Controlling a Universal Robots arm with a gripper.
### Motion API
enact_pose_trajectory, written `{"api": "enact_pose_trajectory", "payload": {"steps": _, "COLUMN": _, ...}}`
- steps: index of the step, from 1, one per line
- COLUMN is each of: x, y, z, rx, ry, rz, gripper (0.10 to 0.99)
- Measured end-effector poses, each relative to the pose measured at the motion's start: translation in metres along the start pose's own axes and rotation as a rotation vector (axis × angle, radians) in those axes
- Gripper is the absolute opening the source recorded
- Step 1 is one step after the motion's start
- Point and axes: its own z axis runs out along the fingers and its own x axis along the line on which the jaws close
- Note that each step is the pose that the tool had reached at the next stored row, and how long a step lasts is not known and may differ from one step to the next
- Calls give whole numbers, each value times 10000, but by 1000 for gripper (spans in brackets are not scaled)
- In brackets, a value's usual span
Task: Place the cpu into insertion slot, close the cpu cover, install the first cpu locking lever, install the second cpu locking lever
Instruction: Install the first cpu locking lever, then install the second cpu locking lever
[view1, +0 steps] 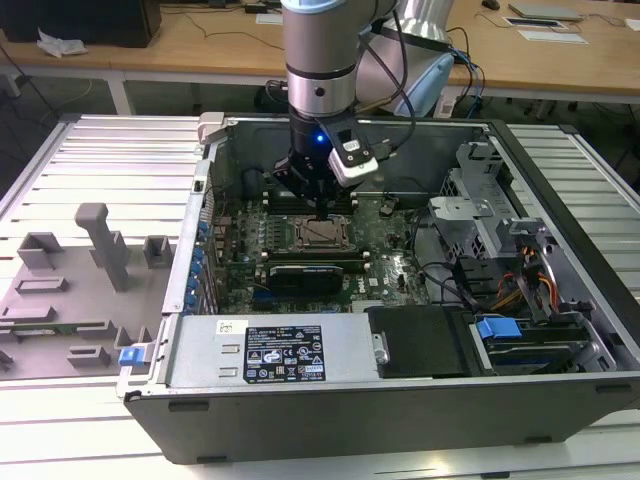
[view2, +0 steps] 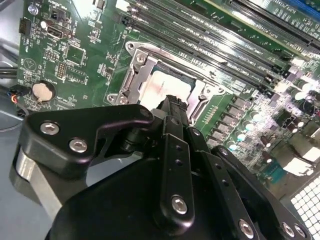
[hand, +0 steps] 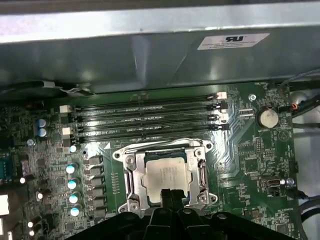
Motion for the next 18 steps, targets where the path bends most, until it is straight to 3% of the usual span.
{"api": "enact_pose_trajectory", "payload": {"steps": 5, "x": -6, "y": -32, "z": 1, "rx": 29, "ry": 72, "rz": -130, "gripper": 106}}
{"api": "enact_pose_trajectory", "payload": {"steps": 18, "x": -6, "y": -33, "z": 0, "rx": 30, "ry": 73, "rz": -135, "gripper": 106}}
